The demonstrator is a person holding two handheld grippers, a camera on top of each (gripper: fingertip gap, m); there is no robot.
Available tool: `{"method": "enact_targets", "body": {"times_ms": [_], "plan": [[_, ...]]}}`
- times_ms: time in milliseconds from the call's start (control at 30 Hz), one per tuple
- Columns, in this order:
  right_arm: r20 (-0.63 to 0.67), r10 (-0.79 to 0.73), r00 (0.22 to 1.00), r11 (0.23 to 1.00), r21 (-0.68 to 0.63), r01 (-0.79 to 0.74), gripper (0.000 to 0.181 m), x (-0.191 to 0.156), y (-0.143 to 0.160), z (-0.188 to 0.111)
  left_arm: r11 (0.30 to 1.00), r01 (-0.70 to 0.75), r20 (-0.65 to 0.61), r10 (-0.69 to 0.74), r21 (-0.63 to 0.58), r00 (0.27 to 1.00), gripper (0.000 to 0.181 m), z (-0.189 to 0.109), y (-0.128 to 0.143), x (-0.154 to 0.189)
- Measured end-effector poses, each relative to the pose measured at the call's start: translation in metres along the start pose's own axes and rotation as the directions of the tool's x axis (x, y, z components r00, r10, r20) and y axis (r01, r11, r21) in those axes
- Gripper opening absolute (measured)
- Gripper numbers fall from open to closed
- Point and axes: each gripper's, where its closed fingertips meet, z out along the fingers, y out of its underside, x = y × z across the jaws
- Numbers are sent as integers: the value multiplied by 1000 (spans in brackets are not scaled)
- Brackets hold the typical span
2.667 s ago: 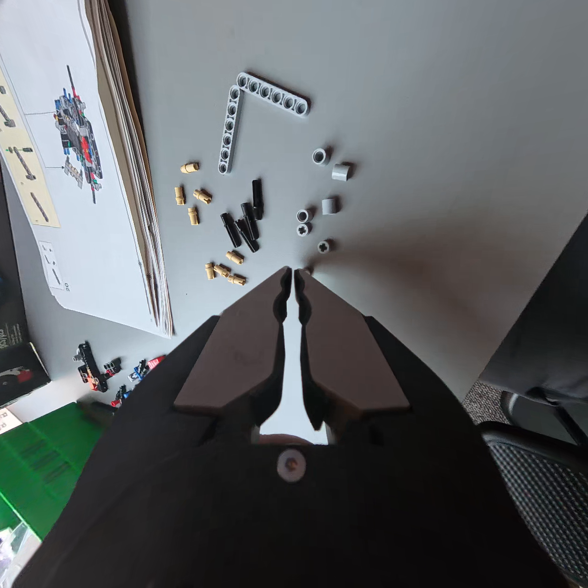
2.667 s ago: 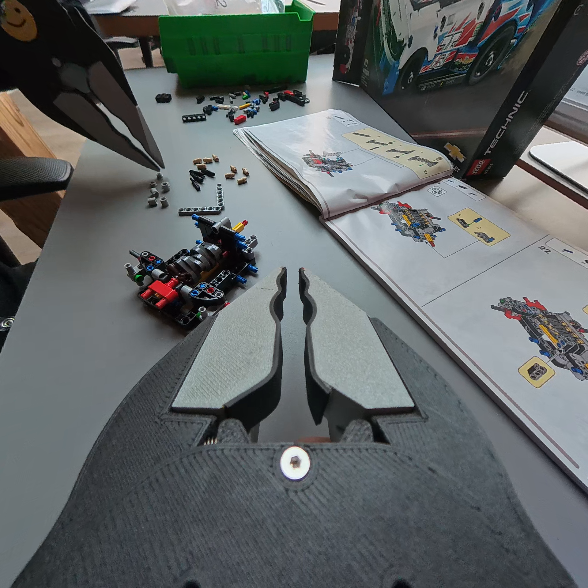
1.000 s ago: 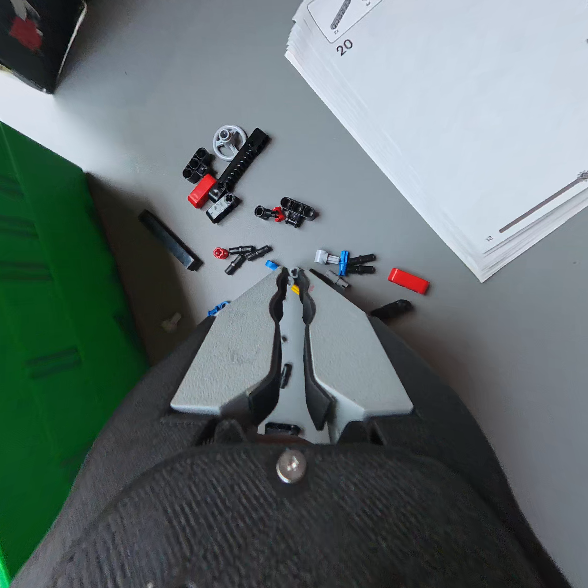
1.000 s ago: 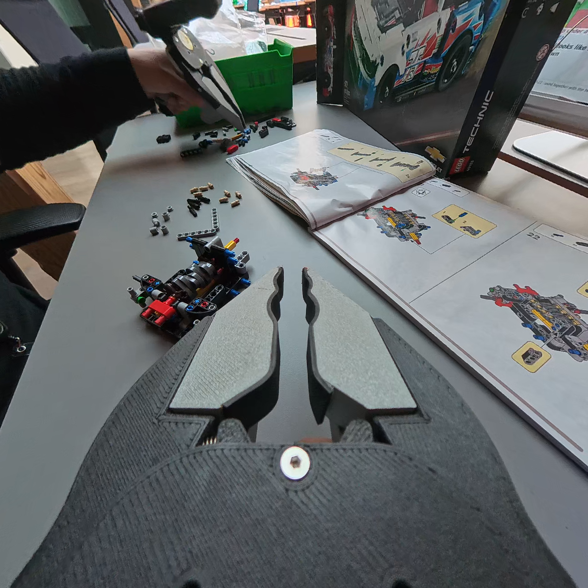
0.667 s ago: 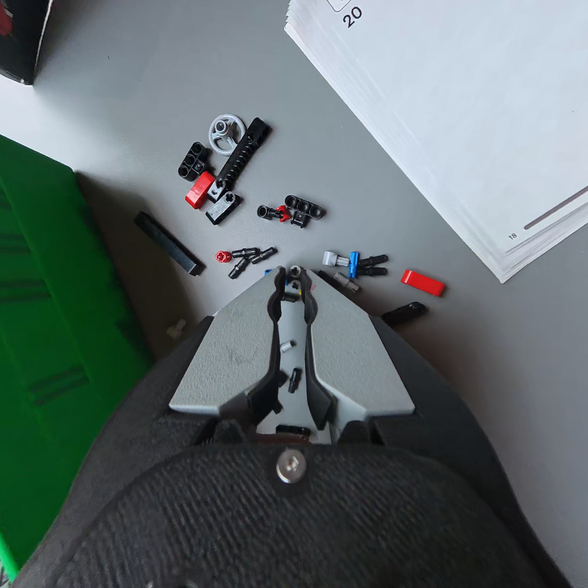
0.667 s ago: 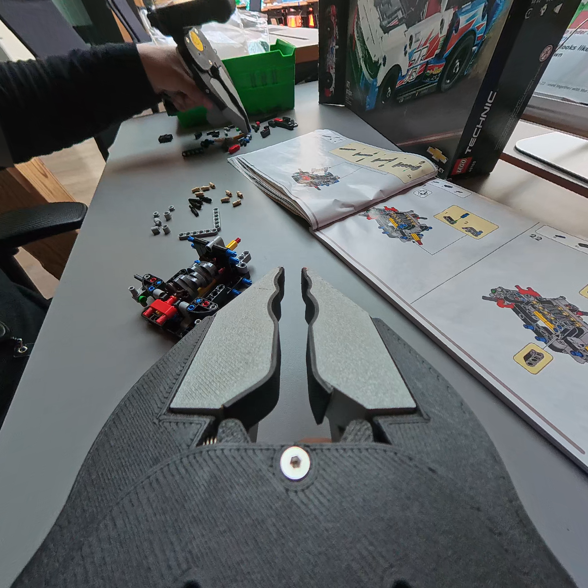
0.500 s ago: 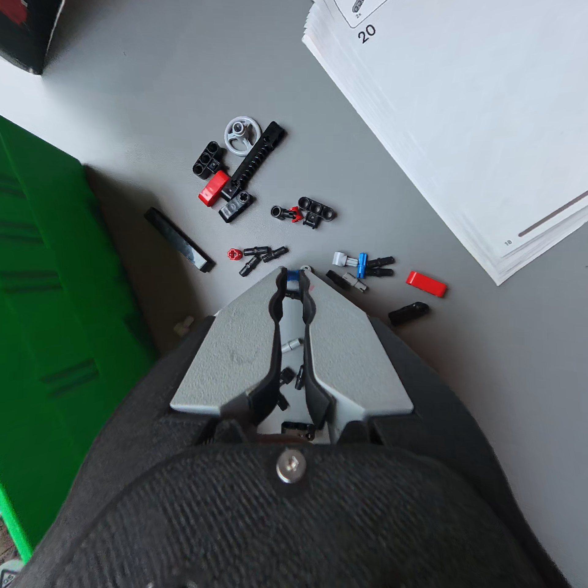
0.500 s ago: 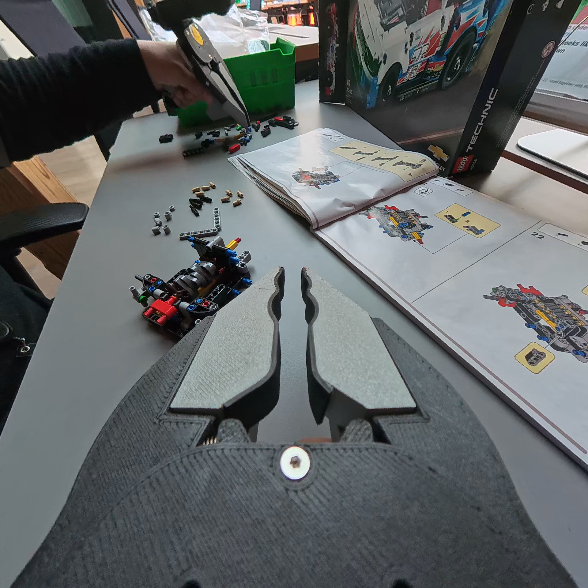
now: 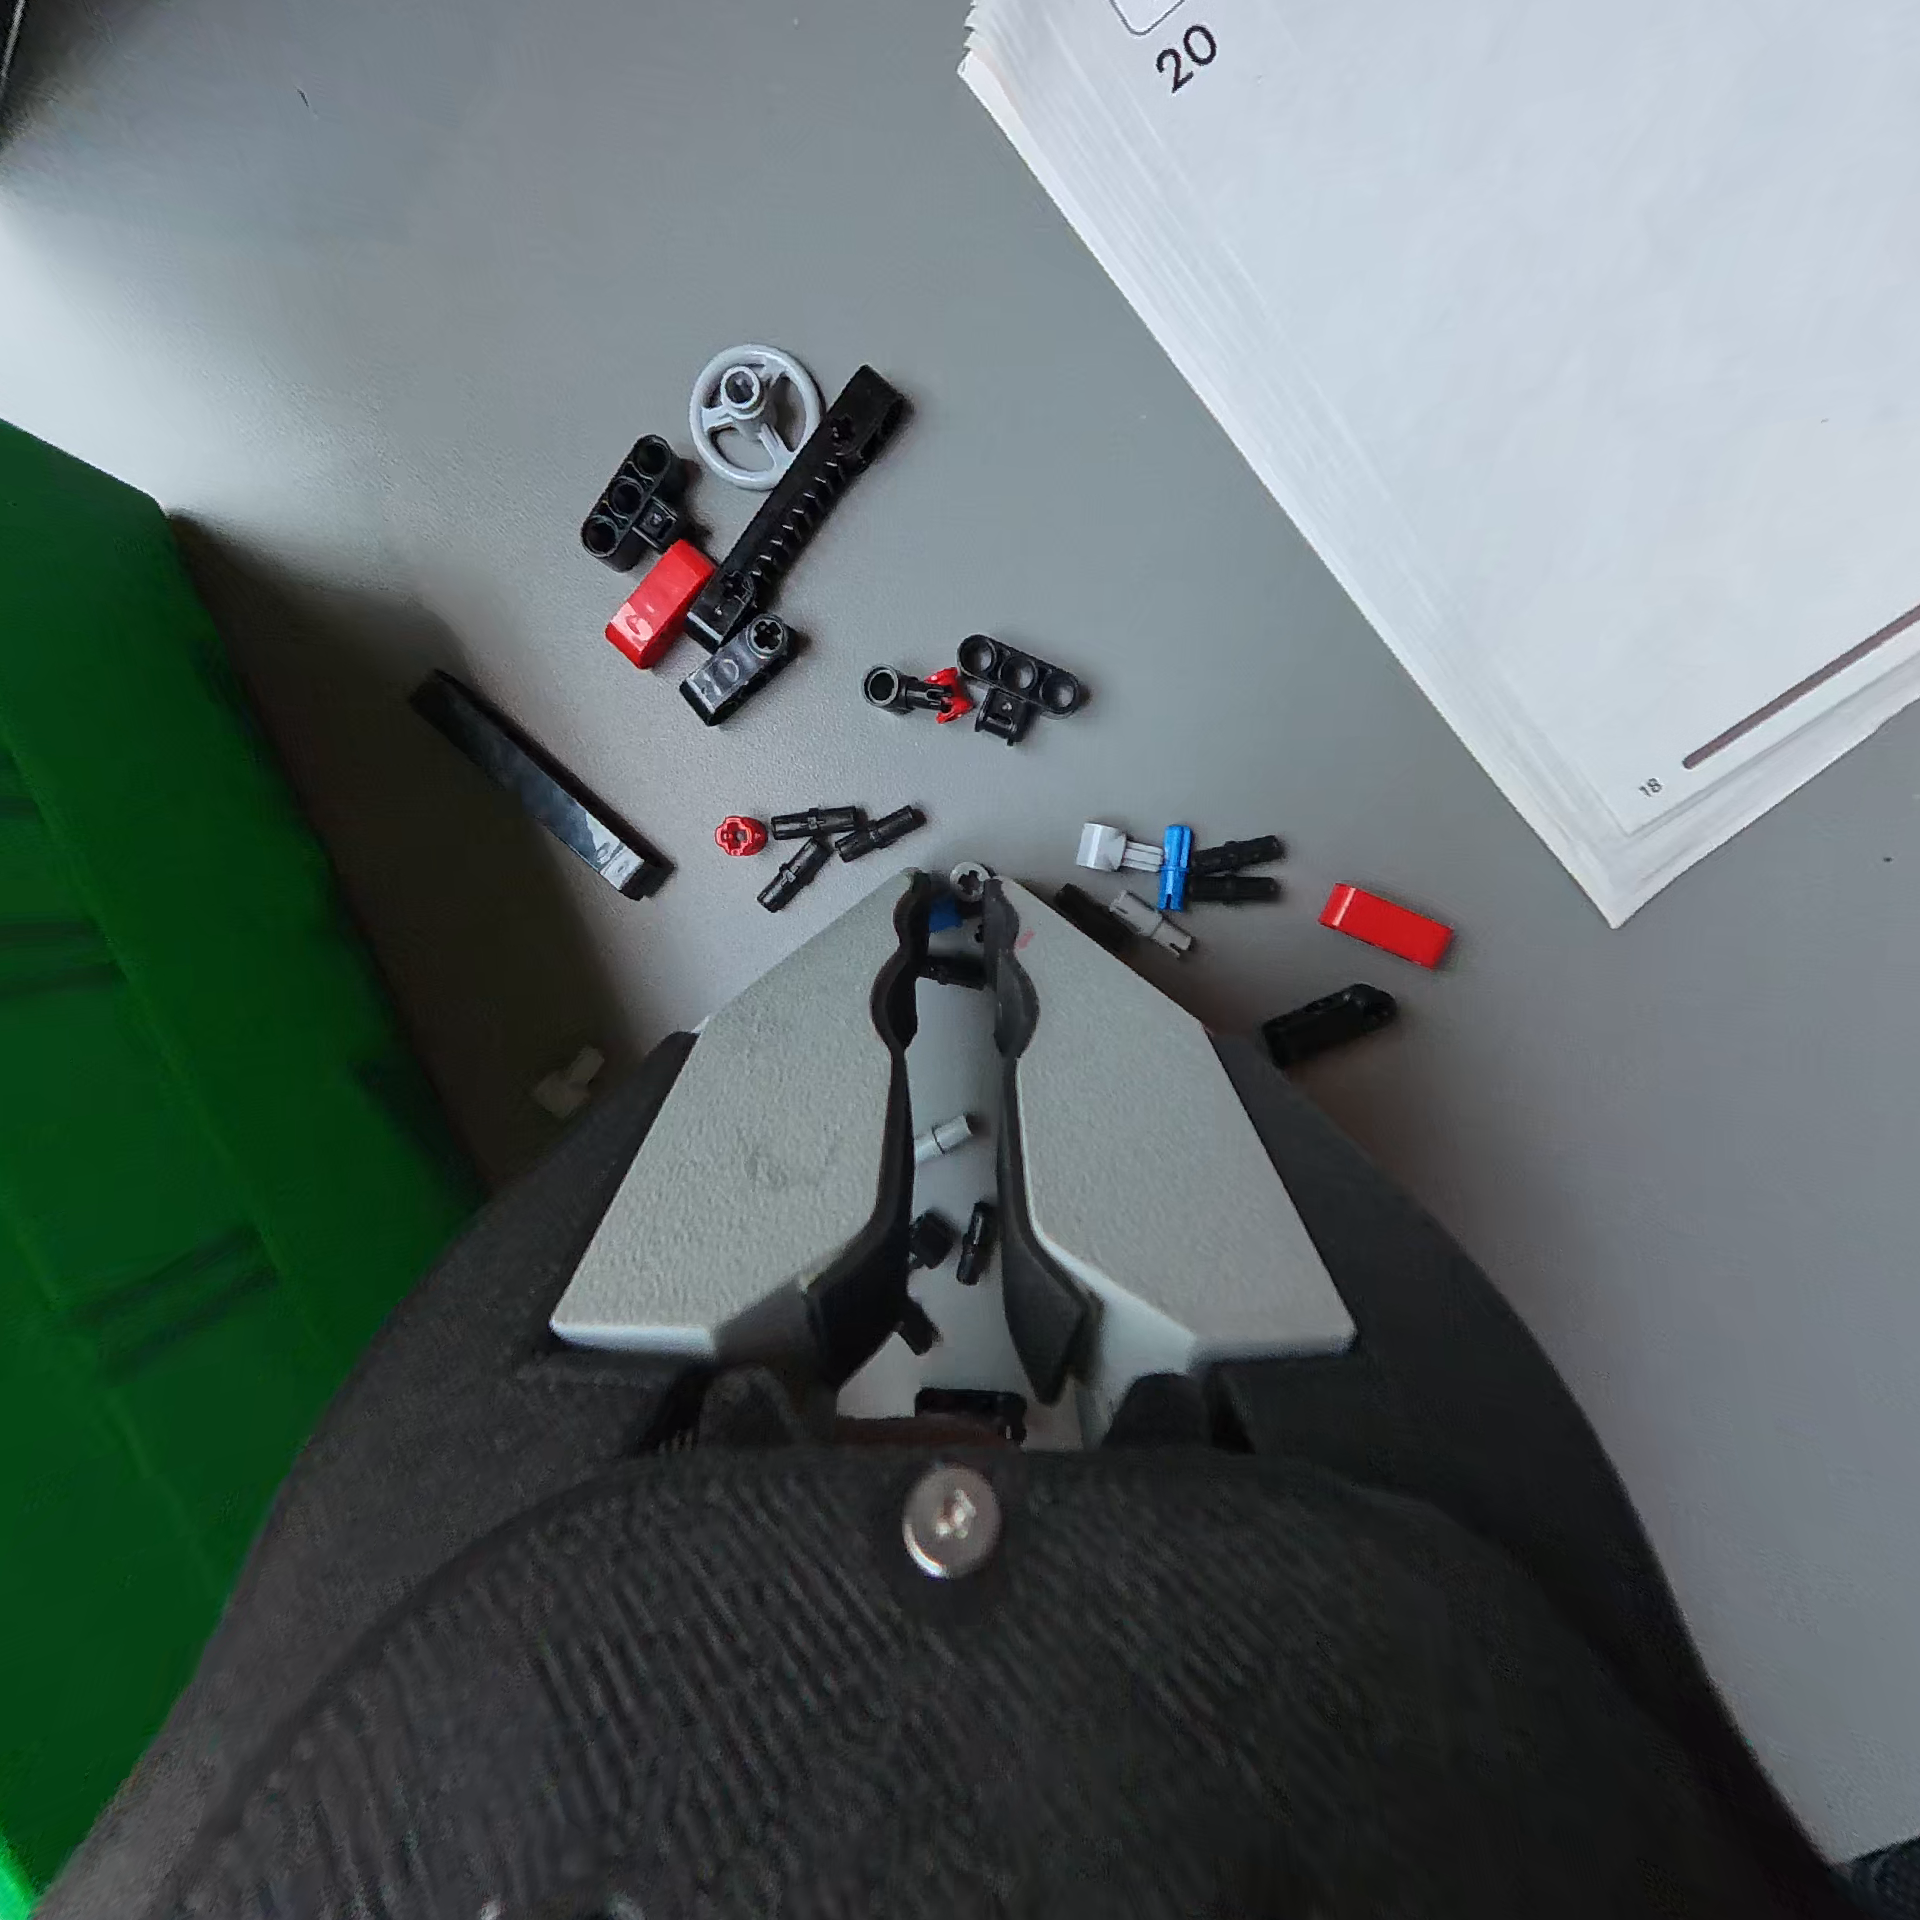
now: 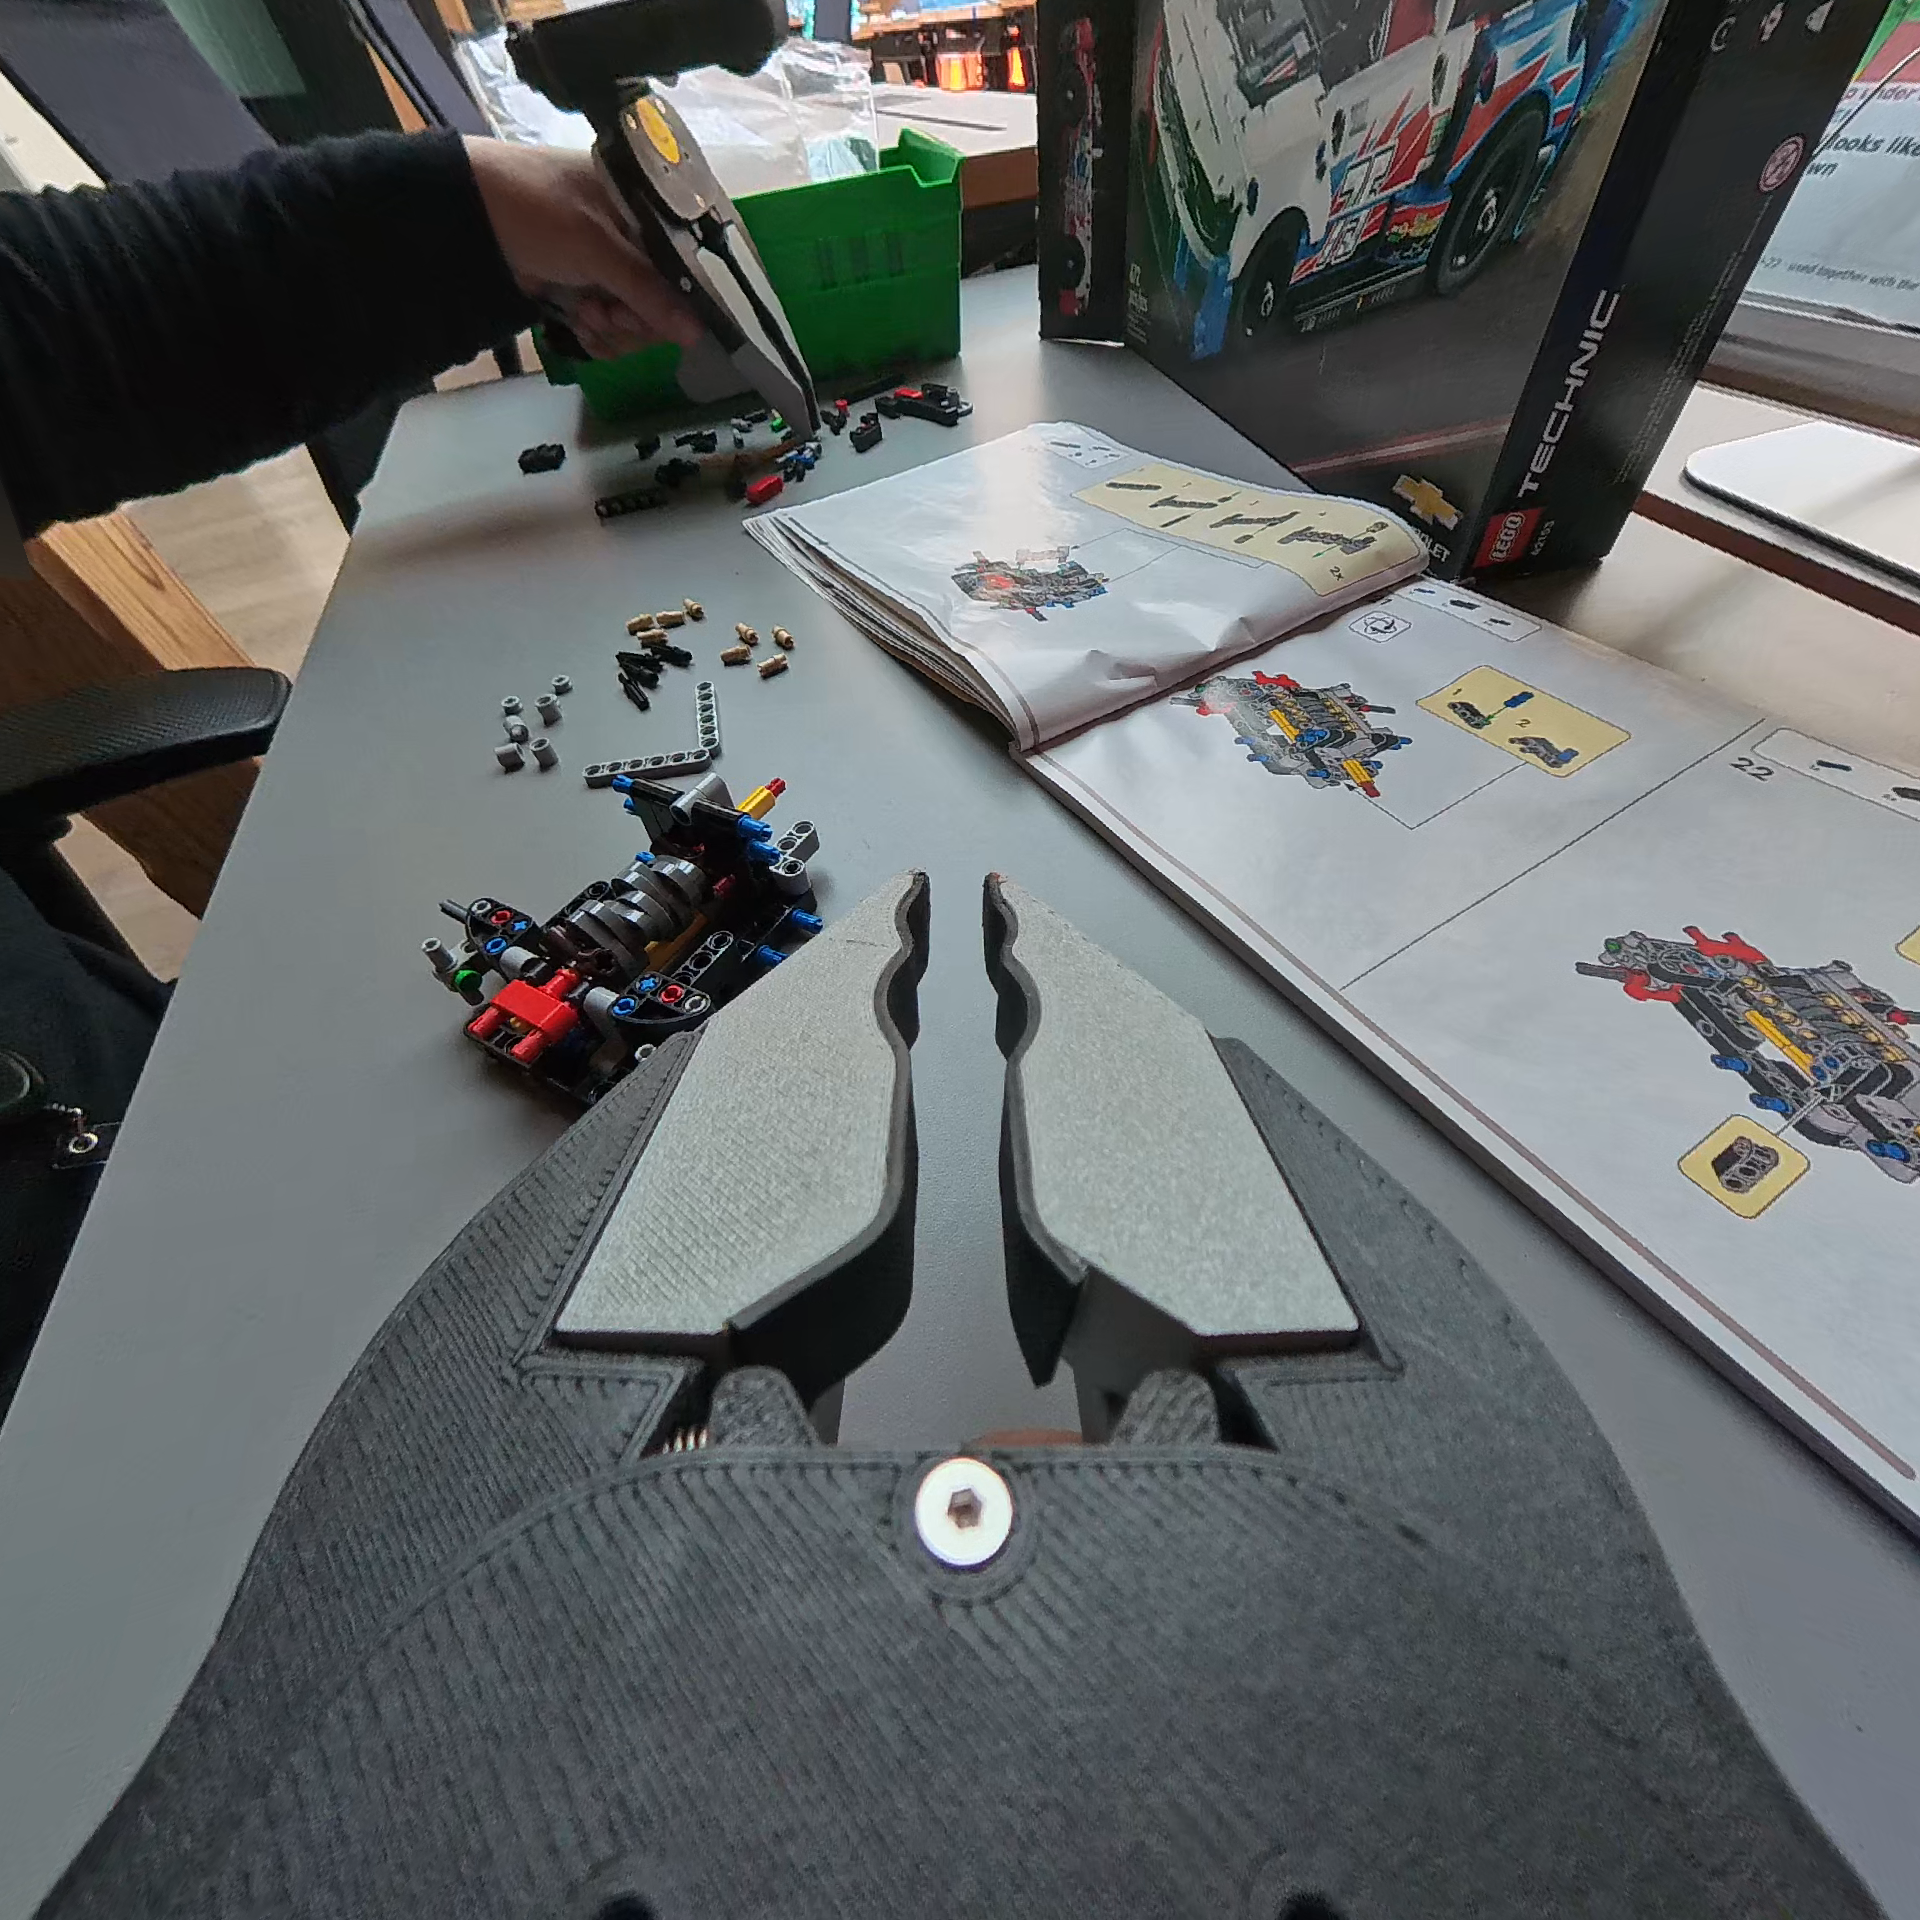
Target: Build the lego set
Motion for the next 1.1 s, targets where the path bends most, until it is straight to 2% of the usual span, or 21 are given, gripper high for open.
{"method": "enact_targets", "body": {"times_ms": [233, 400, 433, 767, 967, 1033, 1100], "plan": [[0, -2, 1000, 1000, 0, 2, 6, 0, 0, 0, 1000, -4, -19, 4, -8, 1000, 12, 0, -1, 1], [0, -2, 1000, 1000, 0, 2, 6, 0, 0, 0, 1000, -14, -28, 13, -20, 1000, 9, 2, 0, 3], [-1, -3, 1000, 1000, 0, 3, 6, 0, 0, 0, 1000, -20, -36, 19, -19, 999, 3, 2, 0, 4], [-3, -3, 1000, 1000, -1, 3, 6, 0, 0, 0, 999, -35, -67, 37, 27, 997, 2, -9, -1, 14], [-1, -6, 1000, 1000, -4, 6, 6, 0, 1, 0, 995, 18, -129, -4, 102, 992, 2, -25, -7, 20], [-2, -5, 1000, 1000, -5, 5, 6, 0, 1, 0, 991, 56, -133, -39, 120, 990, 6, -28, -8, 18], [-2, -7, 1000, 1000, -5, 7, 6, 0, 1, 0, 985, 119, -158, -99, 124, 982, 2, -28, -9, 16]]}}
